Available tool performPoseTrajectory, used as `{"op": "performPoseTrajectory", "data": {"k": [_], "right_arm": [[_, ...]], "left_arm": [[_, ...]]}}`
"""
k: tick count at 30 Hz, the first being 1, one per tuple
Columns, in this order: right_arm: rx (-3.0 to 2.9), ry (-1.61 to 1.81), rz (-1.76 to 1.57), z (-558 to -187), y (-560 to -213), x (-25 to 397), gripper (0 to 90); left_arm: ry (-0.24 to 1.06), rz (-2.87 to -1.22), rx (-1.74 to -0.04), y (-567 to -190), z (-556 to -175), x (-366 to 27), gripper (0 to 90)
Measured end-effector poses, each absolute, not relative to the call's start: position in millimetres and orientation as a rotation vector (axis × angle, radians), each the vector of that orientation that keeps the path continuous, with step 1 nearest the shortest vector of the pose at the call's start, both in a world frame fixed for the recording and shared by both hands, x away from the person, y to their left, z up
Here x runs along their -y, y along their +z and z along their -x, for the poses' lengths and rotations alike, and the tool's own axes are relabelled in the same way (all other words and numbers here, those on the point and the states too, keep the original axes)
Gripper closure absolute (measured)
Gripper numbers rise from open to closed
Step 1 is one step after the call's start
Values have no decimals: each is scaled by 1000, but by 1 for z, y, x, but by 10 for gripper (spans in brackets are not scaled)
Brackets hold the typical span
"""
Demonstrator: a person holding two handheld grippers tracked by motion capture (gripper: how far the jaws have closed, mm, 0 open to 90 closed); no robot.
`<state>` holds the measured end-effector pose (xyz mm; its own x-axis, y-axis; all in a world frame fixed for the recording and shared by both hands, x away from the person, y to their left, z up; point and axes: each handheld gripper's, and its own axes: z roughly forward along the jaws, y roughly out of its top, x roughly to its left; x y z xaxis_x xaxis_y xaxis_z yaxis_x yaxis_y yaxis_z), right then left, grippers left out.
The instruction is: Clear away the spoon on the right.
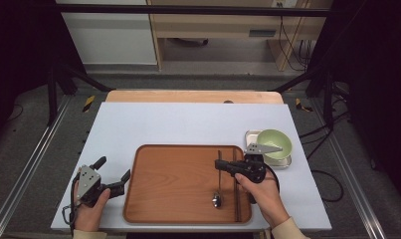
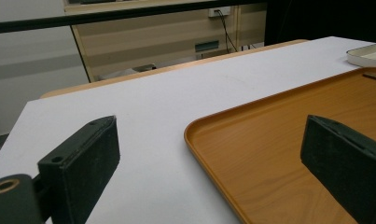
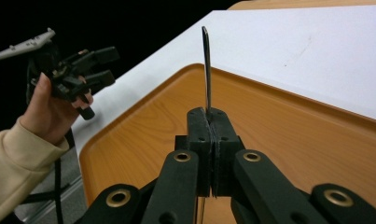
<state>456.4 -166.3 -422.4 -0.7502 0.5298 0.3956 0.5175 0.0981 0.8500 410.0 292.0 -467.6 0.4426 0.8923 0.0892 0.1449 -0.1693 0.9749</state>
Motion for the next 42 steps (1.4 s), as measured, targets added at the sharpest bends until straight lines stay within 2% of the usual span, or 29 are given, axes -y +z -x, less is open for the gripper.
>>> {"op": "performPoseTrajectory", "data": {"k": [9,34,42], "right_arm": [[-2352,1776,-1133,-459,-431,166,891],[-2453,1488,-1137,-463,-447,156,788],[-2463,1338,-1112,-467,-449,153,712]], "left_arm": [[866,-1600,-936,-467,-410,-295,43],[880,-1596,-935,-465,-407,-298,43],[879,-1597,-939,-466,-409,-299,43]]}}
